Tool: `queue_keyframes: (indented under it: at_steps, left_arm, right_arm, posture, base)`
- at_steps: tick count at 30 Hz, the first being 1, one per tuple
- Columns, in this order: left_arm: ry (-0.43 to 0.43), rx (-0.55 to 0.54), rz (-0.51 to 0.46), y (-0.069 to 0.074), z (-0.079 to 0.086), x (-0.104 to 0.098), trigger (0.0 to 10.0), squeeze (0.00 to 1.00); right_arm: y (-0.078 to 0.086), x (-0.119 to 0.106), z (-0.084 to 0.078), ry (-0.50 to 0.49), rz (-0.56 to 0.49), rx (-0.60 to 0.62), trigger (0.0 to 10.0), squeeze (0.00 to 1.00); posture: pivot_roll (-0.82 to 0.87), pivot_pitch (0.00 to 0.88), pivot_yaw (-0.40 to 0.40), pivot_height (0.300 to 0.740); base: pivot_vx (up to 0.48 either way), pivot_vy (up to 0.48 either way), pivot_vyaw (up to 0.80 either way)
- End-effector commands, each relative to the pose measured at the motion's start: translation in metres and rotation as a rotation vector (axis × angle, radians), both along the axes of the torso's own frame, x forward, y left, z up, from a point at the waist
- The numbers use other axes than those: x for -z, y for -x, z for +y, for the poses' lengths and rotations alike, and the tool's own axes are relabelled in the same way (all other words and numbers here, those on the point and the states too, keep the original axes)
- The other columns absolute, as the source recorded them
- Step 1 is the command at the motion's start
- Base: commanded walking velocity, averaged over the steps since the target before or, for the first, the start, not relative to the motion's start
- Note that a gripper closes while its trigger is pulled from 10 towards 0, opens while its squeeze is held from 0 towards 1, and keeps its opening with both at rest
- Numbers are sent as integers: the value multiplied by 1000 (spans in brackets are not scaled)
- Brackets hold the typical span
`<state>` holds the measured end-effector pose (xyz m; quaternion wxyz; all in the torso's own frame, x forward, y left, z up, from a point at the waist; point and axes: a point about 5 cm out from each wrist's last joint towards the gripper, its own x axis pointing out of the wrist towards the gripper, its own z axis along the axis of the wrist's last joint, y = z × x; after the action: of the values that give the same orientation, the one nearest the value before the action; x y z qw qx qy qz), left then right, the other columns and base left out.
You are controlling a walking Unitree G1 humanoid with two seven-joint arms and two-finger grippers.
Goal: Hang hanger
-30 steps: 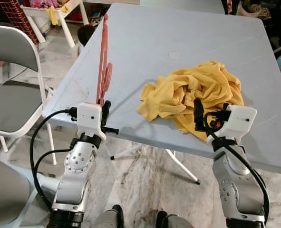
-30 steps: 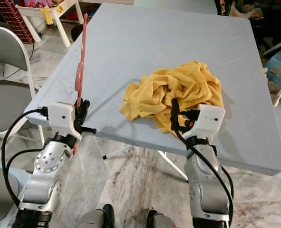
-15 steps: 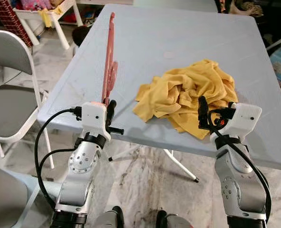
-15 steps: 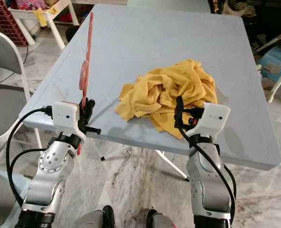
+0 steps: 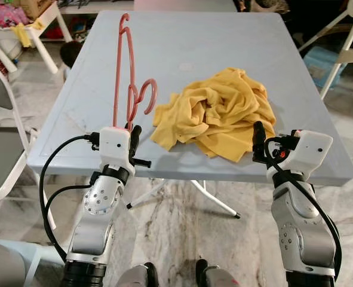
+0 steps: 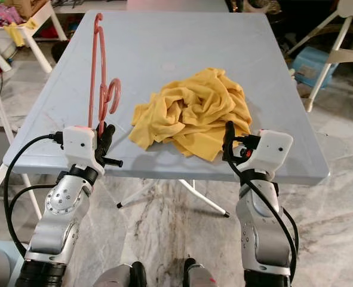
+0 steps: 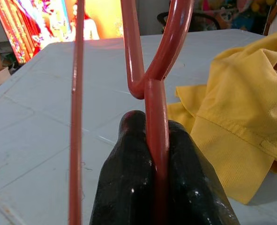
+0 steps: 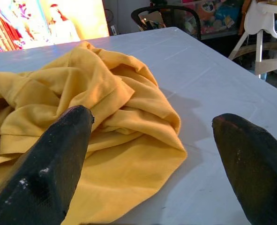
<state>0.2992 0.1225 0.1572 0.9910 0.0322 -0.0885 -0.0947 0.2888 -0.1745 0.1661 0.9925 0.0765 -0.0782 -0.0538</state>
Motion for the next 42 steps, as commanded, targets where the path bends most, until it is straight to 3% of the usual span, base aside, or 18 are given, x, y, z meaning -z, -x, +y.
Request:
queue_keyframes:
  at_steps: [1,34,42]
  left_arm:
    - [-3,-2,40,-1,1,7,10000,0]
    - [-6,-12,66,0,4,13,10000,0]
    - [2,-23,86,1,6,19,10000,0]
  right_arm:
    - [-2,1,2,-8,3,-5,10000,0]
    - [0,5,1,-11,7,5,10000,0]
    - [0,6,0,-4,14,5,10000,0]
  posture:
    - [-34,169,35,740]
    - [-39,187,42,740]
    - [-42,191,40,740]
  base:
    - [0,0,0]
    - [-354,0,0]
    - [-68,0,0]
